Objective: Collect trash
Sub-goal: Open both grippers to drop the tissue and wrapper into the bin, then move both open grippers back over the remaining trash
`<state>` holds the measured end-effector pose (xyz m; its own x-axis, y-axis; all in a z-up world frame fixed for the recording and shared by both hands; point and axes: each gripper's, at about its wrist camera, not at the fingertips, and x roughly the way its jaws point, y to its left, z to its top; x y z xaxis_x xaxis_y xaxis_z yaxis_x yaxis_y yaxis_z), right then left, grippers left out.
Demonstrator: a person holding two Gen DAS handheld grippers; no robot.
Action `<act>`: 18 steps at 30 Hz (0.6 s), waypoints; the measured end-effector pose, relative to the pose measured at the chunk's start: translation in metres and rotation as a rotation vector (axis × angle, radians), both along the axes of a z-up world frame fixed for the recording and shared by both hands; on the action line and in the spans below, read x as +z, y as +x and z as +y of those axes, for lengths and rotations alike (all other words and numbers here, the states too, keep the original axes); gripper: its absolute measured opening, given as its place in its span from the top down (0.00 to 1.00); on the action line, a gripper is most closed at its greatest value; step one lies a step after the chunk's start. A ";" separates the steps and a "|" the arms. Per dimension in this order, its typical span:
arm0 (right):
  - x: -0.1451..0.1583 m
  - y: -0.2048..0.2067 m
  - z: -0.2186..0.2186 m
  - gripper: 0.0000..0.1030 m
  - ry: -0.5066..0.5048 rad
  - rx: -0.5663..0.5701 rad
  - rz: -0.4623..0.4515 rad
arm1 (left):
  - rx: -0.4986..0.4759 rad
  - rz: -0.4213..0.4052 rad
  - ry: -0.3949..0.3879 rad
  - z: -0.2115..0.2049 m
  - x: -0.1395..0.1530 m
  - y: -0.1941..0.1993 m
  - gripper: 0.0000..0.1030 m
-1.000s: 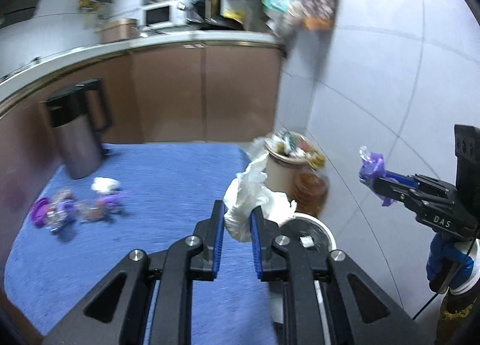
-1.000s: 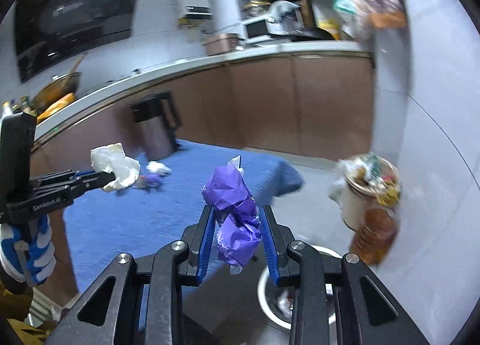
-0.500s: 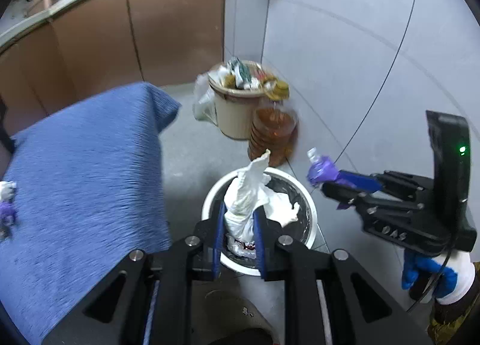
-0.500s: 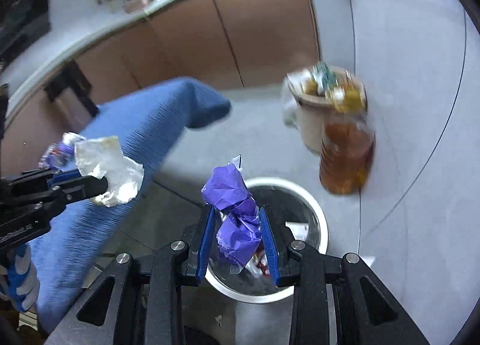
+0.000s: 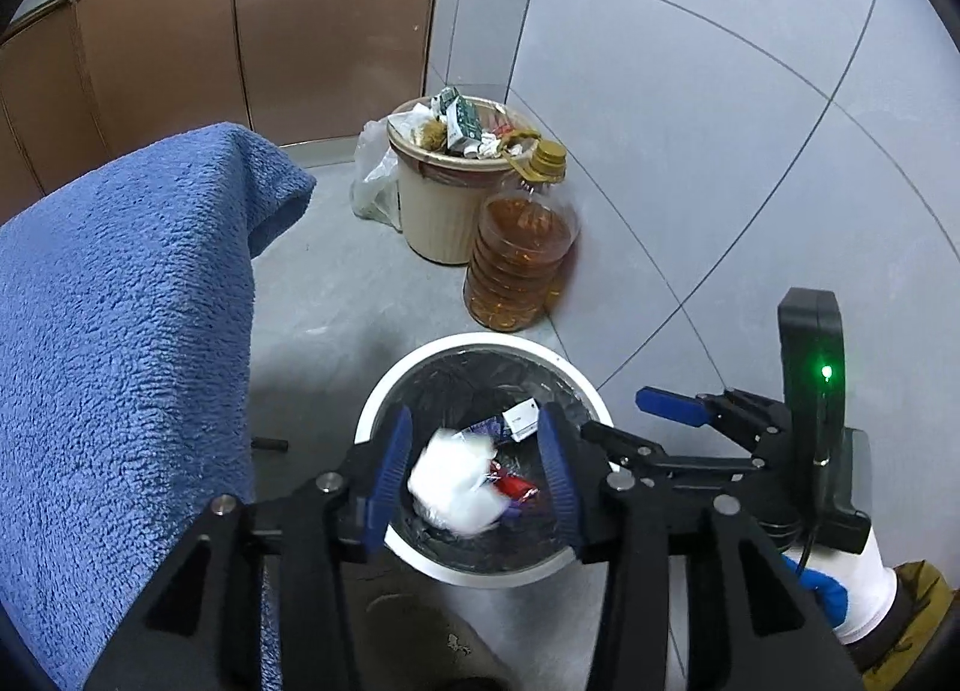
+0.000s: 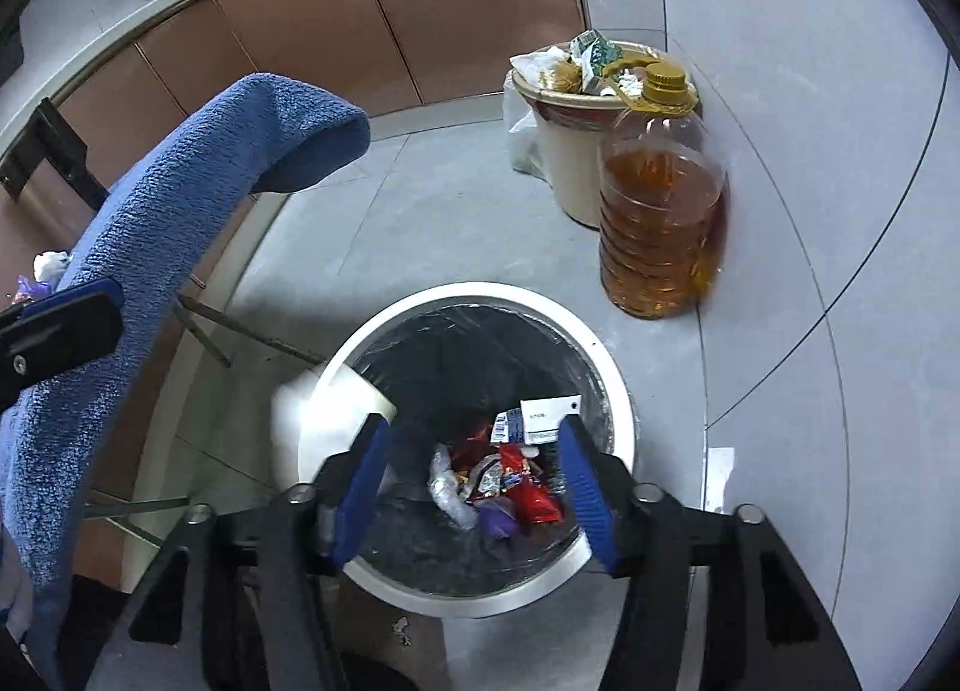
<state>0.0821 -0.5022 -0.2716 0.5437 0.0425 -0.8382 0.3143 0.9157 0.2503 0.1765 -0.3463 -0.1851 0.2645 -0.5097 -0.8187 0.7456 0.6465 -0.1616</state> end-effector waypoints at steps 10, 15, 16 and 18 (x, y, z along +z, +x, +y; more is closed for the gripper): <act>0.042 -0.014 0.008 0.00 -0.061 -0.048 -0.088 | 0.058 -0.092 -0.094 0.039 0.041 -0.016 0.59; 0.082 -0.026 0.021 0.00 -0.079 -0.053 -0.172 | 0.083 -0.195 -0.150 0.063 0.072 -0.033 0.59; 0.090 -0.029 0.024 0.00 -0.082 -0.051 -0.191 | 0.086 -0.206 -0.157 0.067 0.077 -0.036 0.59; 0.109 -0.035 0.033 0.00 -0.099 -0.052 -0.234 | 0.099 -0.221 -0.172 0.081 0.090 -0.043 0.59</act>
